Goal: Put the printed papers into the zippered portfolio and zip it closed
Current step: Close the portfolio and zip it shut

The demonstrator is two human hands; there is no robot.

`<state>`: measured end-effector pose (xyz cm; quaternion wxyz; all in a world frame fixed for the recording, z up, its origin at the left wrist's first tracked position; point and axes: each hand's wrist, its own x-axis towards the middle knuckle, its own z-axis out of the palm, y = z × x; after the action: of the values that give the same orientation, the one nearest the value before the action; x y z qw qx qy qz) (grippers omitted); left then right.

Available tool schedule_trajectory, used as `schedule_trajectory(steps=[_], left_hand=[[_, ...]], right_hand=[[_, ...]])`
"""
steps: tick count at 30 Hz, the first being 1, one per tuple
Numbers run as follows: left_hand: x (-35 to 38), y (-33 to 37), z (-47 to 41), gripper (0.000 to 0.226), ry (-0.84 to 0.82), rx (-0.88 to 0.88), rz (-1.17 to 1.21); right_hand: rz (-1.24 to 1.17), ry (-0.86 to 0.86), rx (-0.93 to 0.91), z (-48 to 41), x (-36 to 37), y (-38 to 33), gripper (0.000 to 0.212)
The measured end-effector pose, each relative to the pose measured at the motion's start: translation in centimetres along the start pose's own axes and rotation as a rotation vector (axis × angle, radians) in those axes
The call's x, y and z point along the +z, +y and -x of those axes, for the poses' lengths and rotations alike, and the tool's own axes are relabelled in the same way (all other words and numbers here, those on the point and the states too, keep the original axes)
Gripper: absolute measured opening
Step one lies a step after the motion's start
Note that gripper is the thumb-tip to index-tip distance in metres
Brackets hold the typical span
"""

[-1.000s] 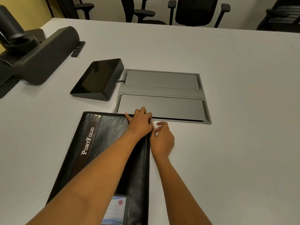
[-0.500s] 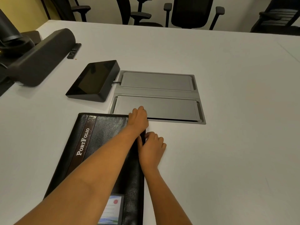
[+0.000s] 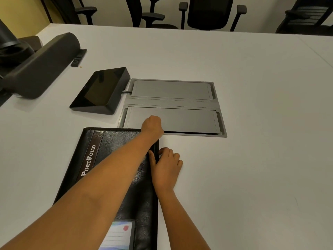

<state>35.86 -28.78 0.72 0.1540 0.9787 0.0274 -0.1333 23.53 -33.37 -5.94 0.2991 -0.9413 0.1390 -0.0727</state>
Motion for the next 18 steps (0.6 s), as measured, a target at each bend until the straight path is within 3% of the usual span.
schedule_trajectory(steps=[5,12,16,18], left_hand=[[0.1,-1.1,0.2,0.04,0.154,-0.089,0.118],[-0.1,-2.0,-0.5,0.041,0.099,-0.032,0.044],[0.0,-1.3,-0.6,0.02,0.051,-0.024,0.004],[-0.2,-1.1,-0.7,0.02,0.022,-0.029,-0.004]], right_hand=[[-0.02,0.0,0.01,-0.2,0.0,-0.2,0.033],[-0.028,-0.067,-0.024,-1.6,0.4,-0.9,0.033],[-0.138,-0.065,0.021,-2.7,0.5,-1.4,0.032],[-0.124,-0.047,0.019,-2.6,0.7,-1.4,0.031]])
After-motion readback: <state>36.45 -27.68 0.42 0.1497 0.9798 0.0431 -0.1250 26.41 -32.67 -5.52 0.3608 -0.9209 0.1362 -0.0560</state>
